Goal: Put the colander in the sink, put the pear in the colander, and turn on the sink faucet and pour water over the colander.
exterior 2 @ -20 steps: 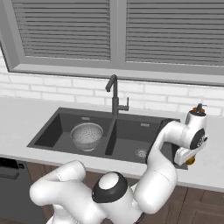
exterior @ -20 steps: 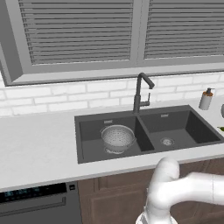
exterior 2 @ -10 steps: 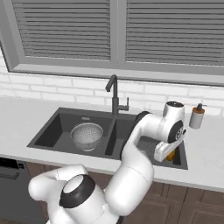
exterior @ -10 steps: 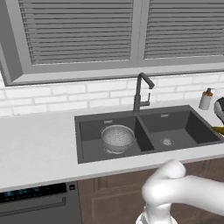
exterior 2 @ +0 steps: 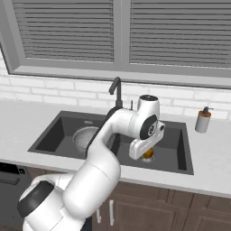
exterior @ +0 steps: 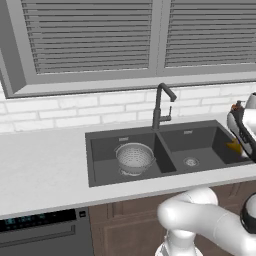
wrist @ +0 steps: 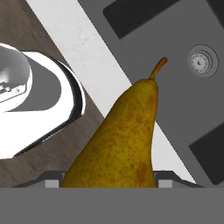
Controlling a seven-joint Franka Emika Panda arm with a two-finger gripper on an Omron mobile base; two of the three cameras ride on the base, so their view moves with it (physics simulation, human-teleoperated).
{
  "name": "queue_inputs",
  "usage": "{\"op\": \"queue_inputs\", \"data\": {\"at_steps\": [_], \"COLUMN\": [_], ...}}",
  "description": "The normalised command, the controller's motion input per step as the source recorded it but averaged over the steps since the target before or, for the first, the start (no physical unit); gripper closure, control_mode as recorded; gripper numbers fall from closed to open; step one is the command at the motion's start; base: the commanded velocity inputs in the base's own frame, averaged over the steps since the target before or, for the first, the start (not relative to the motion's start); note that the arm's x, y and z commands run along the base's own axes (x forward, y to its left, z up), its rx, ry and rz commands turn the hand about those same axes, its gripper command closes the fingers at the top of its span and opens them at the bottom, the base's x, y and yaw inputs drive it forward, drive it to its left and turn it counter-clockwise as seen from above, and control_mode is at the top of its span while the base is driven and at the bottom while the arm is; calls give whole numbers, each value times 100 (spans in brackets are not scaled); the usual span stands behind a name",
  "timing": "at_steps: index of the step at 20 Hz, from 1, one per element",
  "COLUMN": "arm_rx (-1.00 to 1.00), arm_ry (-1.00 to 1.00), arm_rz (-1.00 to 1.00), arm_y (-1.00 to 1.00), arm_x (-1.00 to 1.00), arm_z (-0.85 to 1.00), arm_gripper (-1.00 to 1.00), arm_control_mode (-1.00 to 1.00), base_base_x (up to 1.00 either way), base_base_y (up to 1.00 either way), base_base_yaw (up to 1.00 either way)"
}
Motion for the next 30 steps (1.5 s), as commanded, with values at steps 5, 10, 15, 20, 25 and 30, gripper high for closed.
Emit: {"op": "queue_inputs", "data": {"at_steps": [5, 10, 15, 20, 25, 30], "arm_rx": [-6, -7, -6, -3, -2, 0], "arm_ry": [0, 0, 0, 0, 0, 0], "arm_rz": [4, 1, 0, 0, -1, -4], "arm_y": [100, 100, 100, 100, 98, 74], "arm_x": [-4, 2, 20, 38, 65, 96], "arm_z": [17, 9, 3, 0, 0, 0], "arm_gripper": [100, 100, 100, 100, 100, 100], "arm_control_mode": [-100, -100, -100, -100, -100, -100], "base_base_x": [0, 0, 0, 0, 0, 0], "base_base_y": [0, 0, 0, 0, 0, 0], "base_base_yaw": [0, 0, 0, 0, 0, 0]}}
